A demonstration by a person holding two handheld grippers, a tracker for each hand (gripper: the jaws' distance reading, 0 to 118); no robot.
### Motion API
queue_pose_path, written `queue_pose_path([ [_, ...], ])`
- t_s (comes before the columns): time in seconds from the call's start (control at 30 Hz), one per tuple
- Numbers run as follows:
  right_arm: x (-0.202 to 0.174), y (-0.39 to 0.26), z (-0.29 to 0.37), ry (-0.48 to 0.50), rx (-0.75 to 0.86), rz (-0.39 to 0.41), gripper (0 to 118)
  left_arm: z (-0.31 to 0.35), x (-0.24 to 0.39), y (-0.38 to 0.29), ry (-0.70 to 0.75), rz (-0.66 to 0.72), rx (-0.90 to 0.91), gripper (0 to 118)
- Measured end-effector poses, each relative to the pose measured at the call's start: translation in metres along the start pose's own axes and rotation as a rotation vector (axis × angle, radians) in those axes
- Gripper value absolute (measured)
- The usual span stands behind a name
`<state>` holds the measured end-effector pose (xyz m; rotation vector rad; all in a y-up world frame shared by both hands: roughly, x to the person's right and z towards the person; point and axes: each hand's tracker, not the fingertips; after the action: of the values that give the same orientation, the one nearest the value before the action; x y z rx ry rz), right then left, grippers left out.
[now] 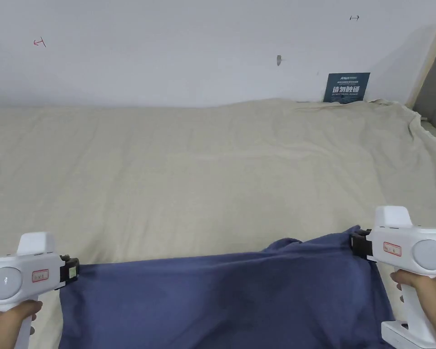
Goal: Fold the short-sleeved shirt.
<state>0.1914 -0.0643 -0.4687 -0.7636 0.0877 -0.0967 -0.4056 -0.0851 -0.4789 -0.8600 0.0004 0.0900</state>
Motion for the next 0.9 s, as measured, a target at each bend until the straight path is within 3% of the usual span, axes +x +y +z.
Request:
queue_pose_path([
  [0.43, 0.017, -0.071, 0.156, 0.110, 0.134, -0.049, 2, 0.095, -0.007, -0.052, -0.001, 0.015, 0.062, 0],
  [0.67, 0.021, -0.146, 0.165, 0.096, 0.071, -0.114, 3, 0.104, -0.006, -0.116, 0.014, 0.023, -0.013, 0],
  [0.9, 0.026, -0.216, 0.140, 0.031, -0.054, -0.116, 2, 0.092, -0.007, -0.177, 0.041, 0.021, -0.089, 0],
])
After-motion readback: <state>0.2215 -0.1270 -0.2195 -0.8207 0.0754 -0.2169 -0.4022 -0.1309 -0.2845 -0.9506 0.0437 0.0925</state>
